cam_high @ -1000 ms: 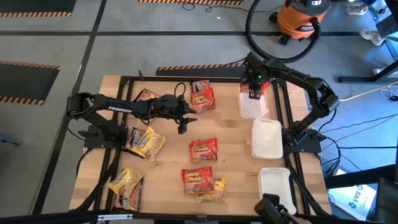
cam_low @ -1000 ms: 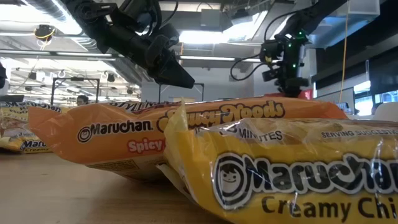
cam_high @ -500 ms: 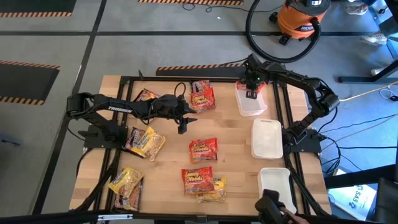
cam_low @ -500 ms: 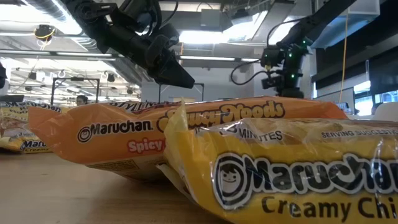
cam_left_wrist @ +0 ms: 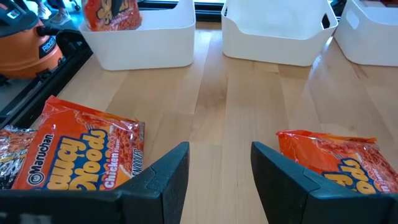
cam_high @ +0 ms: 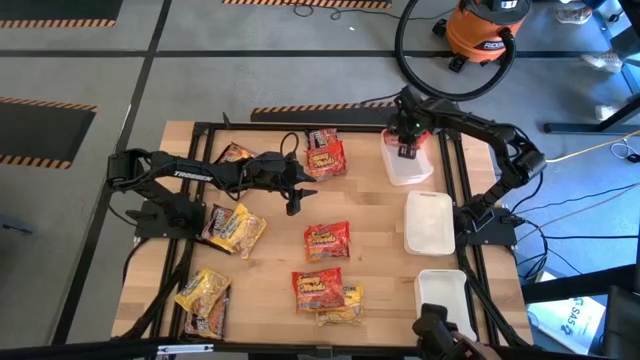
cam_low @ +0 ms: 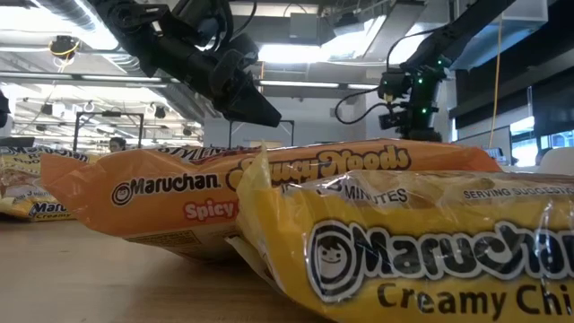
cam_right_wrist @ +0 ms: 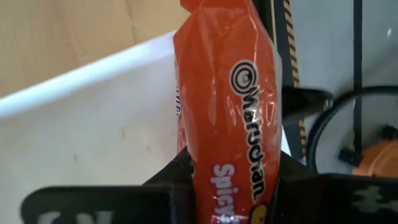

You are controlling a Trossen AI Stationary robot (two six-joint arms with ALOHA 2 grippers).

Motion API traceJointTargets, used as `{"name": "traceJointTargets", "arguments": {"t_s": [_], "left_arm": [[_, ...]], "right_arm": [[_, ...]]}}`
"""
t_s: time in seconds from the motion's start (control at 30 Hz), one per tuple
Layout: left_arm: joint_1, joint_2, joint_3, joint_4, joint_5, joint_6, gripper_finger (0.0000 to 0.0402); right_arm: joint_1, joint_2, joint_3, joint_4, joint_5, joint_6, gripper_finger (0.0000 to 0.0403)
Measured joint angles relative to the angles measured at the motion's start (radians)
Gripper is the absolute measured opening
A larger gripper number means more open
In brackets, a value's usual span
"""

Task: Sort Maruchan noodles
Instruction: Put the orange noodle pack into the top white bin

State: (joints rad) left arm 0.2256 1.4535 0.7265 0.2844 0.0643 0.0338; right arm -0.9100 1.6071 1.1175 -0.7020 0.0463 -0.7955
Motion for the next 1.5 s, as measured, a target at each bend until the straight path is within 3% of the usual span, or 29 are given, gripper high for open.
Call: {"name": "traceJointTargets", "arguments": {"t_s": [0.43, 0.67, 0.9, 1.2, 1.5], "left_arm": [[0.0, 0.0, 0.0, 0.002, 0.0, 0.0, 0.0165], [0.0, 0.0, 0.0, 0.002, 0.0, 0.001, 0.0165], [-0.002, 0.0, 0.0, 0.002, 0.012, 0.001, 0.0165], [-0.006, 0.0, 0.0, 0.002, 0.012, 0.003, 0.0165], [-0.007, 0.0, 0.0, 0.002, 0.012, 0.002, 0.0165]], "right_arm": [[-0.007, 0.074, 0.0, 0.057, 0.002, 0.035, 0.008], [-0.007, 0.074, 0.0, 0.081, 0.007, 0.037, 0.0138], [-0.007, 0.074, 0.0, 0.126, 0.086, 0.033, 0.0192], [-0.007, 0.074, 0.0, 0.174, 0.005, 0.026, 0.0204], [-0.007, 0.074, 0.0, 0.239, 0.105, 0.052, 0.0228]]}}
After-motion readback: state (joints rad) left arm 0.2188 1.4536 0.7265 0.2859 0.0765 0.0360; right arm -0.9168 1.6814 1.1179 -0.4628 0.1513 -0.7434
